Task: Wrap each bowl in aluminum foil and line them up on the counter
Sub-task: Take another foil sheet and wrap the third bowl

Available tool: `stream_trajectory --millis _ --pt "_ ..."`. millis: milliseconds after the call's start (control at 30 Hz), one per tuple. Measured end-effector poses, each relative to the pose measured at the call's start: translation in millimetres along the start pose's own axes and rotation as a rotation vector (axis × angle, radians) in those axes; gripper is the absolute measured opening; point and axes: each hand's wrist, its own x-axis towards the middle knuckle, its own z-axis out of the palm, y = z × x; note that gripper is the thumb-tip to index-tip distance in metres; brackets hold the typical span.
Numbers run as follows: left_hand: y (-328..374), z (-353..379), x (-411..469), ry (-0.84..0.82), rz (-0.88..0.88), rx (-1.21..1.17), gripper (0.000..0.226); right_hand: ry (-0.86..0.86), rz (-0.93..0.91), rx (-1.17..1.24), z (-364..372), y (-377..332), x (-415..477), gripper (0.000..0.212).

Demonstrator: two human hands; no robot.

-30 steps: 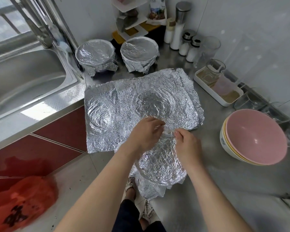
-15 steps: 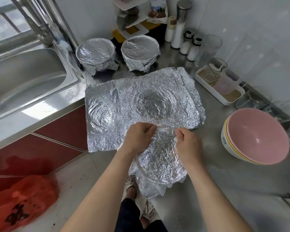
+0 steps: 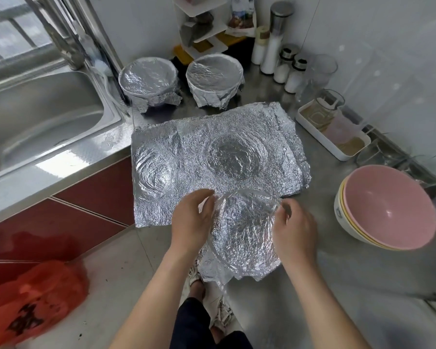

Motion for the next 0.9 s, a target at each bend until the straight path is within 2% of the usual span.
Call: stream_trajectory --millis 100,200,300,467,600,700,900 --pt "0.6 6.1 -10.2 0.075 -0.006 0.005 0.025 0.005 -0.113 -0.019 -4.3 -7.7 8.6 0.029" --pt "8.6 11.3 -13.9 0.097 0.065 0.008 0.021 -0.228 -0.146 0.036 -5.6 -19.1 29.9 0.022" --pt "12.7 18.2 -15.7 0.110 0.086 -0.036 0.020 -0.412 -0.203 0.065 -4.8 -26.1 44.3 0.027" --pt "6.8 25.1 -14.3 0.096 0.031 -0.072 0.025 -0.388 -0.194 0.125 -2.3 -23.6 36.9 0.019" --pt "4.4 25.5 -13.3 0.028 0.110 -0.036 0.024 -0.307 -0.078 0.154 -7.6 -12.9 18.8 0.020" --pt "5.7 22.7 -14.6 0.036 0.140 0.069 0.028 -0.283 -0.060 0.165 -14.3 -7.8 6.4 0.023" --pt "3.1 22.7 -28.3 0.024 0.142 0.143 0.036 -0.538 -0.082 0.111 -15.8 -9.8 20.8 0.029"
